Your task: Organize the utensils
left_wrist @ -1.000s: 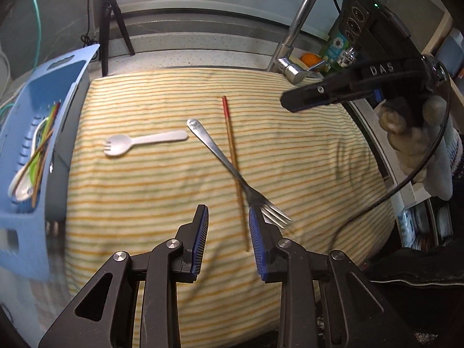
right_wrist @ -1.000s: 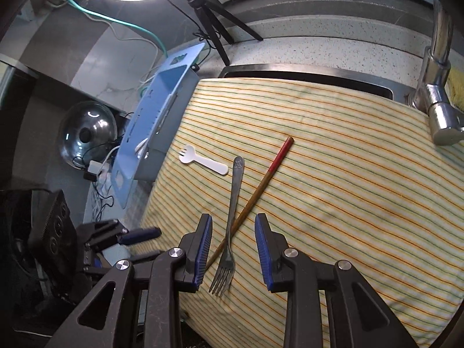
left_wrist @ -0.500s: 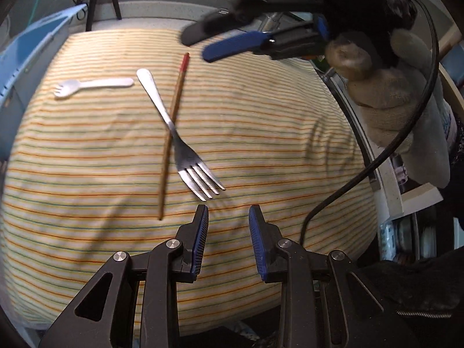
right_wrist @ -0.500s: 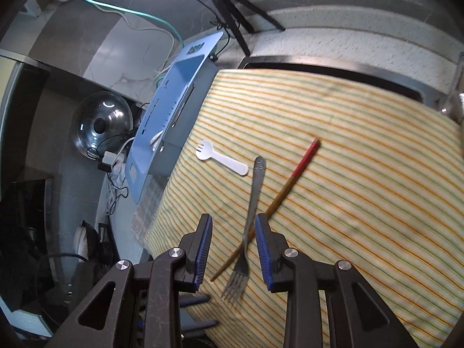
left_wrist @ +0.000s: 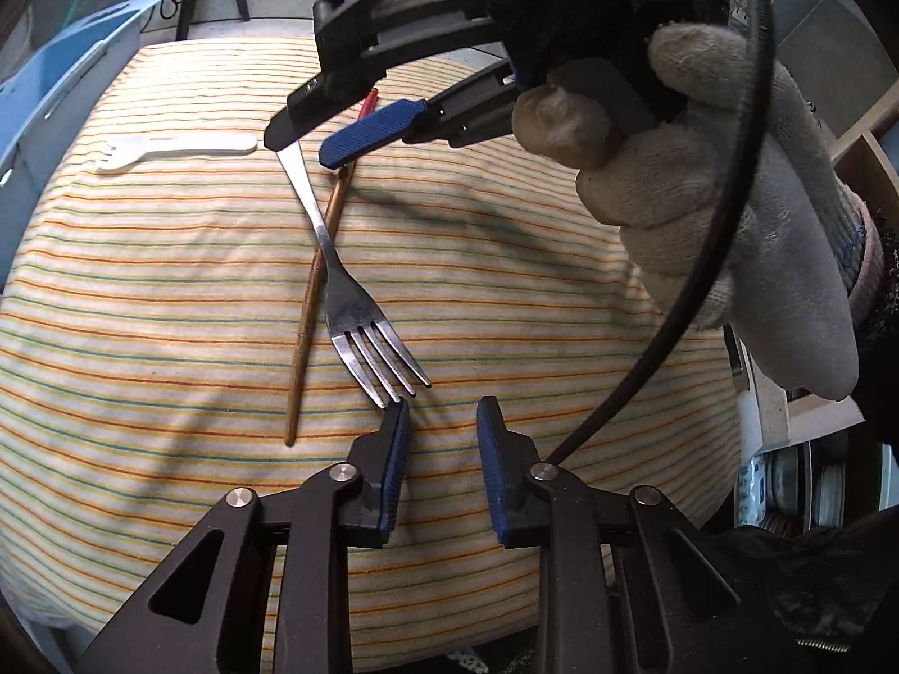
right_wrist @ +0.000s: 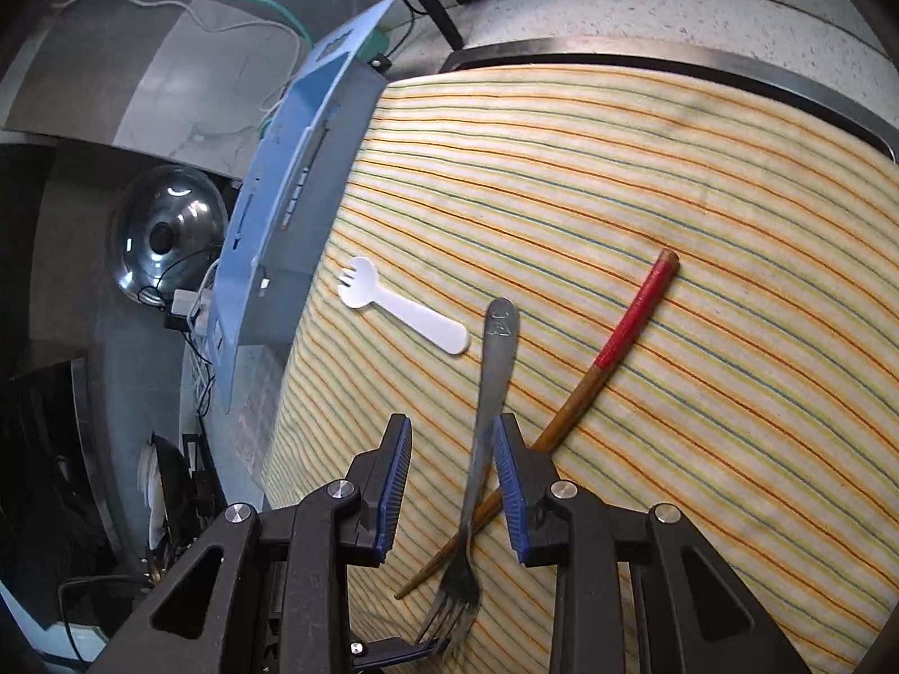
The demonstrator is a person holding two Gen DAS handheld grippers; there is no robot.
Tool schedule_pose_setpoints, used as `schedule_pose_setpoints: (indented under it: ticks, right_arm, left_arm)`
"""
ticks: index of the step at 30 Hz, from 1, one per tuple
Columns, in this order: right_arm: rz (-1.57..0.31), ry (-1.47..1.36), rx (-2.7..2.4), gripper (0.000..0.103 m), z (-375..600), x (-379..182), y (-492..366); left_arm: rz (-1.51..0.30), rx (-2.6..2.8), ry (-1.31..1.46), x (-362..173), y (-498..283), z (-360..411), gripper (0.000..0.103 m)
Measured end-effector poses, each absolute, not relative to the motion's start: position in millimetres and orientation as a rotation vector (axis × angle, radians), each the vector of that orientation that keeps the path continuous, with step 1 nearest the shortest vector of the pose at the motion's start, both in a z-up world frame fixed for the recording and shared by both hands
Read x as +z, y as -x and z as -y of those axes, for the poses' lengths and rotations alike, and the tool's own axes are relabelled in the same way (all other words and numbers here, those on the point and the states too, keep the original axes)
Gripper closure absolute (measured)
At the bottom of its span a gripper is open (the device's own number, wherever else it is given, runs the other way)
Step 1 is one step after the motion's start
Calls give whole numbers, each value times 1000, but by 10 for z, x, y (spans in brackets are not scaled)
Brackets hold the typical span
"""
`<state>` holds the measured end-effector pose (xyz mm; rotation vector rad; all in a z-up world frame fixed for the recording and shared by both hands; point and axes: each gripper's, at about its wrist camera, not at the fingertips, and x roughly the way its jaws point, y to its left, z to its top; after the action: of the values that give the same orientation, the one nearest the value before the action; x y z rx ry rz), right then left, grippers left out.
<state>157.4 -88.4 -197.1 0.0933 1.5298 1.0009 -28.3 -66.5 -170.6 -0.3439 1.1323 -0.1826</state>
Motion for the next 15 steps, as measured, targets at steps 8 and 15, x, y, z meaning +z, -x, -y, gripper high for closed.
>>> schedule_pose_setpoints:
  ticks: [8, 15]
  right_arm:
    - [-1578, -89, 1011, 75, 807, -2050, -1565]
    - [-1588, -95, 1008, 75, 785, -2074, -1570]
  left_arm:
    - [-1117, -128, 322, -1649, 276, 484, 93]
    - [-1100, -75, 332, -1623, 308, 154, 93]
